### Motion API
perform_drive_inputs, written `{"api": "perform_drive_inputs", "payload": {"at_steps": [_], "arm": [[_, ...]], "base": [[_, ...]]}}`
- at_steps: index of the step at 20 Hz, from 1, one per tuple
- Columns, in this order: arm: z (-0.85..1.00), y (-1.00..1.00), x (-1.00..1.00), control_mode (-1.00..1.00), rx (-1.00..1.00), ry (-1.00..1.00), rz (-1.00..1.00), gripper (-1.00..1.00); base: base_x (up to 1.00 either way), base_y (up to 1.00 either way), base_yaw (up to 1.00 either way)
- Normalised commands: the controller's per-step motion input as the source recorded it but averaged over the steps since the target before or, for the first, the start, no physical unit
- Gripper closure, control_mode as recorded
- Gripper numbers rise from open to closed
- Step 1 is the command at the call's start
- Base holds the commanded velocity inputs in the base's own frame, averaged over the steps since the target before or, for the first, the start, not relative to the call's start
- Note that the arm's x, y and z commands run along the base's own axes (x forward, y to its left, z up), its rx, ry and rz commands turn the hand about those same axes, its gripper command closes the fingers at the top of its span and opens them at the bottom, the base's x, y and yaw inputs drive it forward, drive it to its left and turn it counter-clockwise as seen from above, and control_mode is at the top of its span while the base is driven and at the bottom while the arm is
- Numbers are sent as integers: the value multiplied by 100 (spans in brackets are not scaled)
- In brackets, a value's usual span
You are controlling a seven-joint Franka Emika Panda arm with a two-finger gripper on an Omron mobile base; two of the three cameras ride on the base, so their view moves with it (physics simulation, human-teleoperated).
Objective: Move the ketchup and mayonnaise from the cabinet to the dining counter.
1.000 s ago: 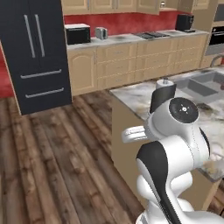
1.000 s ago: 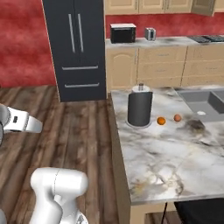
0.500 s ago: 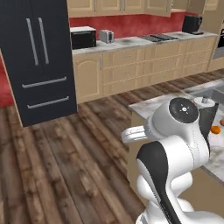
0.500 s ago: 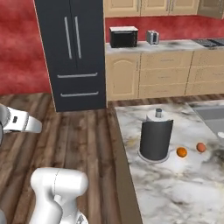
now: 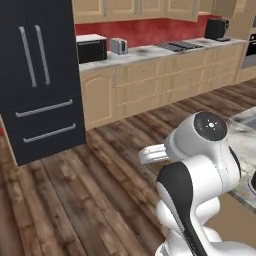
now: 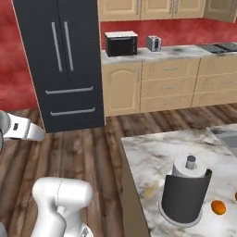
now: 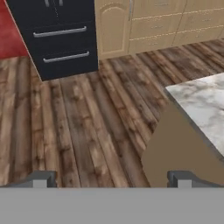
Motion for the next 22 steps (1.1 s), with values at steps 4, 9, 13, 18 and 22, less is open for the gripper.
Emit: {"api": "perform_drive_inputs", "payload": {"at_steps": [4, 9, 13, 18, 22], "arm": [[0, 0, 0, 100, 0, 0, 0, -100], [0, 0, 0, 100, 0, 0, 0, -100], [0, 0, 0, 100, 0, 0, 0, -100], [0, 0, 0, 100, 0, 0, 0, -100], [0, 0, 0, 100, 0, 0, 0, -100]], "base": [[82, 40, -24], [80, 40, -27], [78, 40, -30], [77, 40, -32], [58, 36, -51]]}}
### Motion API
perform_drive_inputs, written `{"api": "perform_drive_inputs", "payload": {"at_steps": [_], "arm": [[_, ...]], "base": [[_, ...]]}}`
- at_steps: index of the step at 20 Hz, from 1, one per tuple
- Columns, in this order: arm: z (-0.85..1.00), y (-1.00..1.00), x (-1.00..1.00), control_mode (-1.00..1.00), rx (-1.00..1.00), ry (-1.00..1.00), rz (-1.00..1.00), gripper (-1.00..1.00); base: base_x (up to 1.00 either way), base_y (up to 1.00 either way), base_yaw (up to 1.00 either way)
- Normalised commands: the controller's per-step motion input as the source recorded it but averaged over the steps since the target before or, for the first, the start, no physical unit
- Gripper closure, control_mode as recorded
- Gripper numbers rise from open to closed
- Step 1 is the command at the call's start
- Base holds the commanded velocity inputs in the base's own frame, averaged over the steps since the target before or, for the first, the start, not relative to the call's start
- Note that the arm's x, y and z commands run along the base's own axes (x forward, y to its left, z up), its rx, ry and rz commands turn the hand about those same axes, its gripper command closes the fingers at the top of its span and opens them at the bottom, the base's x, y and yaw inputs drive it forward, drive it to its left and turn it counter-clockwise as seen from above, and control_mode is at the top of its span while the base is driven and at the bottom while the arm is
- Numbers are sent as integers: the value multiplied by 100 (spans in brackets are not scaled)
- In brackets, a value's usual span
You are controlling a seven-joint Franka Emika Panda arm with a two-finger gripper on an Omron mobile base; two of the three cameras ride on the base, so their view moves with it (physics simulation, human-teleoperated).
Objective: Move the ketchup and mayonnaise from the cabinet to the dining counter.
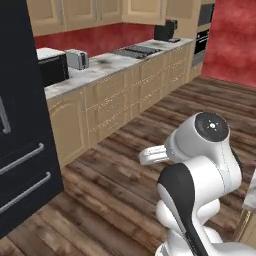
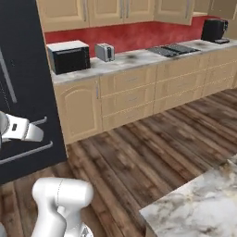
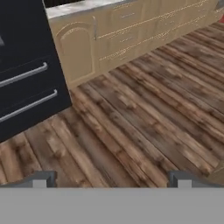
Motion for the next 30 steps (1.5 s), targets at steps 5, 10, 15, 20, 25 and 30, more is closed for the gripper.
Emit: {"api": "perform_drive_inputs", "payload": {"at_steps": [5, 10, 15, 20, 25, 30], "arm": [[0, 0, 0, 100, 0, 0, 0, -100], [0, 0, 0, 100, 0, 0, 0, -100], [0, 0, 0, 100, 0, 0, 0, -100], [0, 0, 0, 100, 0, 0, 0, -100], [0, 0, 0, 100, 0, 0, 0, -100], [0, 0, 0, 100, 0, 0, 0, -100]], "base": [[43, 35, -65], [44, 35, -65], [52, 35, -58], [58, 36, -52], [62, 37, -48], [81, 33, -25]]}}
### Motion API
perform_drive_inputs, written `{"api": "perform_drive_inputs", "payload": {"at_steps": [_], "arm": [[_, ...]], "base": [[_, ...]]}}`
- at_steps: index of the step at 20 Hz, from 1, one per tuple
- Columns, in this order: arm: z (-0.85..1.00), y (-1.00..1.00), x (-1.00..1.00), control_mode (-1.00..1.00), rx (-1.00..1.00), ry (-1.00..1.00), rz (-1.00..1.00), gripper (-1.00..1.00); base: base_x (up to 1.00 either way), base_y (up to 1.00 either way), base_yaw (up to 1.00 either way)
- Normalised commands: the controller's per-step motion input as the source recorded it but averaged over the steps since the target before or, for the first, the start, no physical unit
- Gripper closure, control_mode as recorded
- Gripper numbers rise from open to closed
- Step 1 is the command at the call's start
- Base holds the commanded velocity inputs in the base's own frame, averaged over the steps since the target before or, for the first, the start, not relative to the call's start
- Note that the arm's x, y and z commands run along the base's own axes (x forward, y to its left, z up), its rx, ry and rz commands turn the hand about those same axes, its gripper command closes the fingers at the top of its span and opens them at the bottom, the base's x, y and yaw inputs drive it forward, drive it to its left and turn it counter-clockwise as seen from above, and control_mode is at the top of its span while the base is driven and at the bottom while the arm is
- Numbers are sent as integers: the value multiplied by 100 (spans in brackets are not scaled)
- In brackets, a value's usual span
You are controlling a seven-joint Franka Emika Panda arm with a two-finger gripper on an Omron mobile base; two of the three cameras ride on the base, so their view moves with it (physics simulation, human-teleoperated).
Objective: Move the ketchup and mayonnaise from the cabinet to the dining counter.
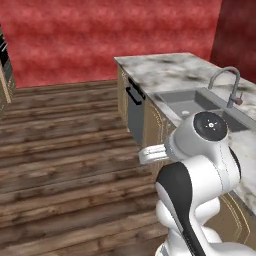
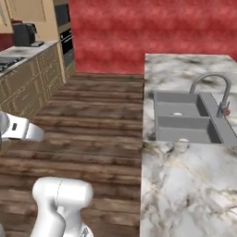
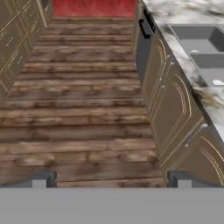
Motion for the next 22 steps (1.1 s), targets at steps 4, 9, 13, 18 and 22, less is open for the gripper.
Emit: {"api": "perform_drive_inputs", "payload": {"at_steps": [4, 9, 13, 18, 22], "arm": [[0, 0, 0, 100, 0, 0, 0, -100], [0, 0, 0, 100, 0, 0, 0, -100], [0, 0, 0, 100, 0, 0, 0, -100], [0, 0, 0, 100, 0, 0, 0, -100], [0, 0, 0, 100, 0, 0, 0, -100]], "base": [[92, 27, -12], [89, 40, -3], [87, 52, 0], [86, 48, 3], [93, 42, 1]]}}
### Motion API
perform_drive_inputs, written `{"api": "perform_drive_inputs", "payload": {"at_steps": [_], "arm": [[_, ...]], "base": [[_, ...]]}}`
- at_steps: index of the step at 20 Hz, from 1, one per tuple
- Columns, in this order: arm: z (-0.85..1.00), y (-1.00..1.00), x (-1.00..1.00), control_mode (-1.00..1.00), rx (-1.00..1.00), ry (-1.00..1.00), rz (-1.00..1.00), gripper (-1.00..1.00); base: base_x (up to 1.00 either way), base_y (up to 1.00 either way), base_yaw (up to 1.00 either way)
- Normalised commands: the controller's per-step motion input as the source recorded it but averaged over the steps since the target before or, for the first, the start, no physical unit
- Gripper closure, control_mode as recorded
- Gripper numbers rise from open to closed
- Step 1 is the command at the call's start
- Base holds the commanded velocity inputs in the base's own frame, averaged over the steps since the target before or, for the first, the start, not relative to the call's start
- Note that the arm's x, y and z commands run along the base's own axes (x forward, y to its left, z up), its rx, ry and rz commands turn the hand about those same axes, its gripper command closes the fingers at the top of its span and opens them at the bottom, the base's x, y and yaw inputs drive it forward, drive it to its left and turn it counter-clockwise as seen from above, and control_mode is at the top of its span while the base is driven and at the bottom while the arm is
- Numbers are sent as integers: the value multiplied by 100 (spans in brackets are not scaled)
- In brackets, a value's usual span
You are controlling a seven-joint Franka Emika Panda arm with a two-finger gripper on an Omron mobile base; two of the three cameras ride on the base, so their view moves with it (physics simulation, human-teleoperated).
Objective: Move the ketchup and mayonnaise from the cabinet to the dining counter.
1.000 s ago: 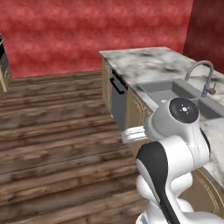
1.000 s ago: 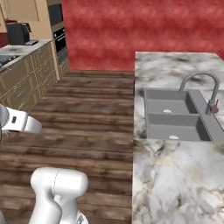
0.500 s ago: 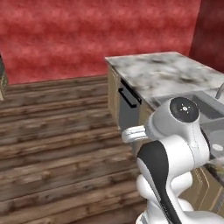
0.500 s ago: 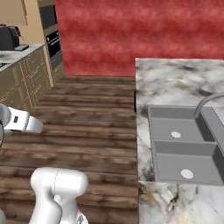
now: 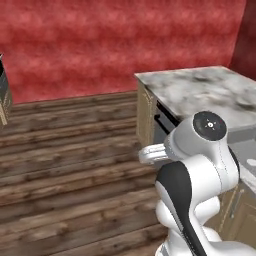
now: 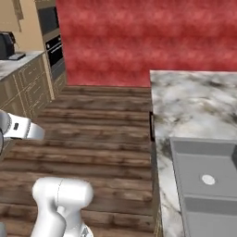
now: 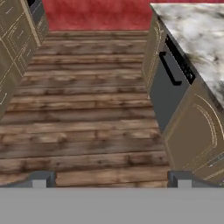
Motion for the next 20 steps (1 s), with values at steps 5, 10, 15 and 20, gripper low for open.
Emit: {"api": "perform_drive_inputs", "payload": {"at_steps": [5, 10, 15, 20], "arm": [[0, 0, 0, 100, 0, 0, 0, -100], [0, 0, 0, 100, 0, 0, 0, -100], [0, 0, 0, 100, 0, 0, 0, -100], [0, 0, 0, 100, 0, 0, 0, -100]], "base": [[94, 38, 3], [94, 32, 8], [90, 27, 17], [77, 18, 35]]}}
